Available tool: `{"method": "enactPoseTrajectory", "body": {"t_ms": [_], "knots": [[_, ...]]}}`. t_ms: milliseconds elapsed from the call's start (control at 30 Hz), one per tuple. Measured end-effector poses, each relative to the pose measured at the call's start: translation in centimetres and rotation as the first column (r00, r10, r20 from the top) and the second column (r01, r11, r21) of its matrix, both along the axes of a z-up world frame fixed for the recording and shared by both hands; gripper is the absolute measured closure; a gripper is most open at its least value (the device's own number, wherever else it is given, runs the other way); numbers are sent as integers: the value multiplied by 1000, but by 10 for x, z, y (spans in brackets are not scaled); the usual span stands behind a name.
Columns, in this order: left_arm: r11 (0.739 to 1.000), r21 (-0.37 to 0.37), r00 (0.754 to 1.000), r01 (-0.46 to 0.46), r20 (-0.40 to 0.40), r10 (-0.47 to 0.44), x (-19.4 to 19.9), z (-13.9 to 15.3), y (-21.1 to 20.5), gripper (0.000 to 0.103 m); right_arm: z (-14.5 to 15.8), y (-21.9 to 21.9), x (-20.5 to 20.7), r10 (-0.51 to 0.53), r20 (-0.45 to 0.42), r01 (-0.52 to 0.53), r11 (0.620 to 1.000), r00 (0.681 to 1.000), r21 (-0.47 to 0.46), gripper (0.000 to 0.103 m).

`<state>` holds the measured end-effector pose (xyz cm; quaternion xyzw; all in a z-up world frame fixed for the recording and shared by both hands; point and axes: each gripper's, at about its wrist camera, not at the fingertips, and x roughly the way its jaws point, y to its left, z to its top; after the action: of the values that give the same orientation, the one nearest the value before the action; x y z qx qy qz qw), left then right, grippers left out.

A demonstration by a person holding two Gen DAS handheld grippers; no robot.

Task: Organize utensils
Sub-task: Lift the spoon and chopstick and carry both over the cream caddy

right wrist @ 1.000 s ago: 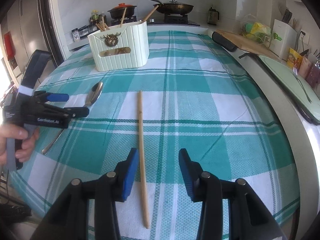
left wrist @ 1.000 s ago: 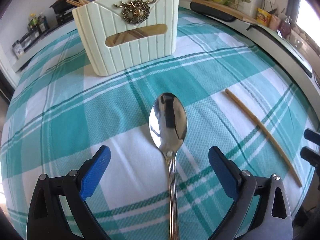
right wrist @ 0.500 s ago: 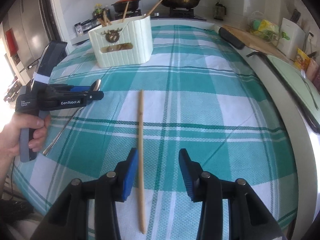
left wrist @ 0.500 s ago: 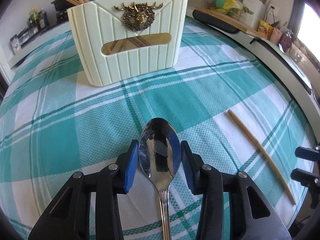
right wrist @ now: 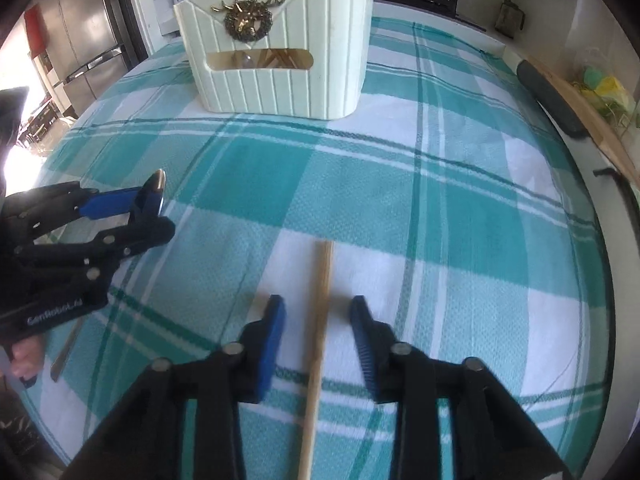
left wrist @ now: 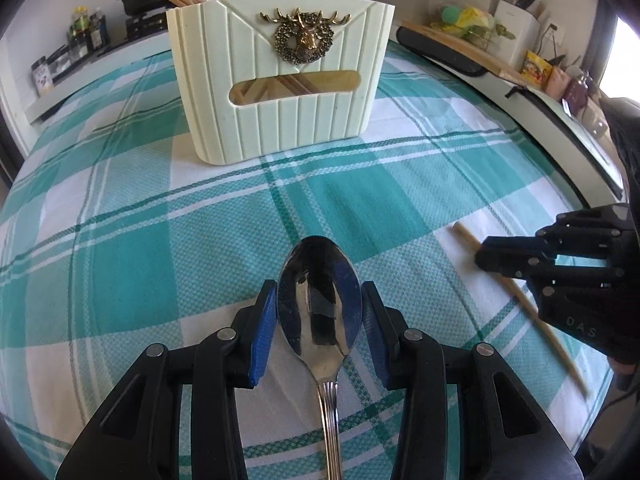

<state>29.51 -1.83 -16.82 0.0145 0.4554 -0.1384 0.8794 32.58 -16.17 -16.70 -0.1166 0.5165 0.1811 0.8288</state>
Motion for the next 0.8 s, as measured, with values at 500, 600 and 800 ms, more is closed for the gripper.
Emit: {"method": "enactPoseTrajectory", "body": {"t_ms": [500, 600, 800], "knots": [[990, -115, 972, -83, 212, 106, -34, 93, 46, 61, 153, -40, -61, -111, 315, -8, 936, 942, 353, 97], [986, -142, 963, -87, 240, 120, -41, 107, 53, 61, 168, -43, -72, -134, 373, -14, 930, 918, 368, 97], [982, -163, 951, -97, 276, 140, -49, 121, 61, 62, 185, -41, -85, -158, 465, -38, 922, 871, 384, 97]]}}
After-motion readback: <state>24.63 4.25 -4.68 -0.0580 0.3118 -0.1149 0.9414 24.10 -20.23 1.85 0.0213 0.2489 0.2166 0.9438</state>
